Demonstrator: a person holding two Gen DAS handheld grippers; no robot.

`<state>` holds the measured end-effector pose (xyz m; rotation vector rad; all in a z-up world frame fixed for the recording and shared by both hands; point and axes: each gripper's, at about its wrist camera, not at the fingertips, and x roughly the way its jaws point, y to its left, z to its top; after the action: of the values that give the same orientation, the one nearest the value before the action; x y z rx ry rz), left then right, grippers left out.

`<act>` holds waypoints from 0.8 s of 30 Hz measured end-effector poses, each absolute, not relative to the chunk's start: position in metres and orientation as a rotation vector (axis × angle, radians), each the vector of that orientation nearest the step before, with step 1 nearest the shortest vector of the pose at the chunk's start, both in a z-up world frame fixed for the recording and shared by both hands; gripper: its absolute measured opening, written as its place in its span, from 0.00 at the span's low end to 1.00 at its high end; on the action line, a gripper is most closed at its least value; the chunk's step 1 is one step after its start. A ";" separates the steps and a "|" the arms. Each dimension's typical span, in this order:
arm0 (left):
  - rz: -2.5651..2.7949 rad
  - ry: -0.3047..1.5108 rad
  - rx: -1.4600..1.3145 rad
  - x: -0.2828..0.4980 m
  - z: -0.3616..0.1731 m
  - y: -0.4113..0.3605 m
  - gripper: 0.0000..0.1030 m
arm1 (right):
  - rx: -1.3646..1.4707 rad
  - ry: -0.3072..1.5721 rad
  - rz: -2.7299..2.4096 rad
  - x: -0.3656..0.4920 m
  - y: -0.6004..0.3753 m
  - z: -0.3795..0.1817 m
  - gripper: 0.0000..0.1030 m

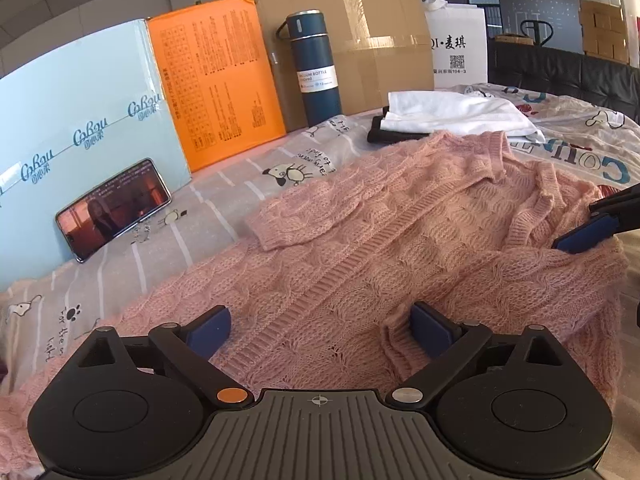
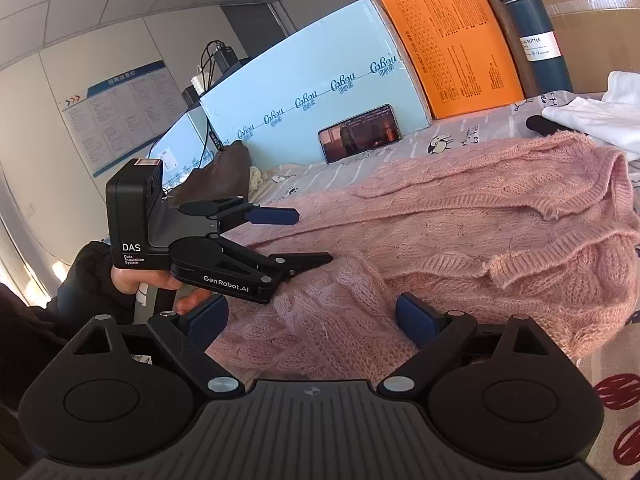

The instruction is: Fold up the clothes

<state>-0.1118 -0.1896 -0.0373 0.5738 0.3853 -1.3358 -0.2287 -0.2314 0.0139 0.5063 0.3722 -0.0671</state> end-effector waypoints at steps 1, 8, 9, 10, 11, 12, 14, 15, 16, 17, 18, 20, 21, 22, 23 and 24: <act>-1.342 0.384 0.551 -0.109 -0.035 -0.187 0.95 | 0.495 0.372 -0.072 -0.229 -0.230 0.014 0.88; -1.332 0.191 0.344 -0.096 0.005 -0.126 0.95 | 0.239 0.325 -0.169 -0.247 -0.197 0.049 0.97; -1.330 0.152 0.321 -0.093 0.010 -0.111 0.95 | 0.156 0.334 -0.210 -0.250 -0.190 0.053 0.97; -1.323 0.119 0.307 -0.090 0.014 -0.097 0.95 | 0.077 0.347 -0.251 -0.252 -0.183 0.057 0.97; -1.308 0.097 0.309 -0.087 0.015 -0.084 0.95 | 0.010 0.373 -0.294 -0.253 -0.177 0.057 0.97; -1.294 0.075 0.311 -0.084 0.016 -0.071 0.96 | -0.053 0.399 -0.335 -0.253 -0.172 0.058 0.97; -1.299 0.053 0.333 -0.079 0.015 -0.046 0.97 | -0.148 0.469 -0.404 -0.254 -0.167 0.052 0.97; -1.310 0.047 0.349 -0.076 0.012 -0.034 0.97 | -0.187 0.505 -0.429 -0.254 -0.165 0.048 0.97; -1.321 0.041 0.365 -0.074 0.010 -0.022 0.98 | -0.222 0.541 -0.451 -0.253 -0.164 0.044 0.97; -1.323 0.038 0.374 -0.072 0.008 -0.011 0.98 | -0.257 0.578 -0.470 -0.252 -0.163 0.039 0.97; -1.310 0.042 0.372 -0.072 0.006 -0.003 0.98 | -0.292 0.615 -0.488 -0.251 -0.162 0.035 0.97; -1.301 0.067 0.355 -0.071 0.002 0.011 0.98 | -0.354 0.679 -0.519 -0.247 -0.160 0.028 0.97; -1.311 0.078 0.363 -0.073 0.000 0.015 0.98 | -0.380 0.709 -0.527 -0.242 -0.159 0.023 0.97; -1.325 0.083 0.388 -0.076 -0.002 0.017 0.98 | -0.405 0.737 -0.531 -0.237 -0.158 0.019 0.97; -1.340 0.087 0.420 -0.079 -0.004 0.018 0.98 | -0.431 0.752 -0.523 -0.231 -0.156 0.016 0.97; -1.356 0.090 0.467 -0.082 -0.006 0.018 0.98 | -0.455 0.751 -0.516 -0.226 -0.153 0.016 0.96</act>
<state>-0.0819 0.0176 -0.0062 0.4673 0.0902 -1.3562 -0.2259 -0.1527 0.0155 -0.4547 0.7508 -0.5159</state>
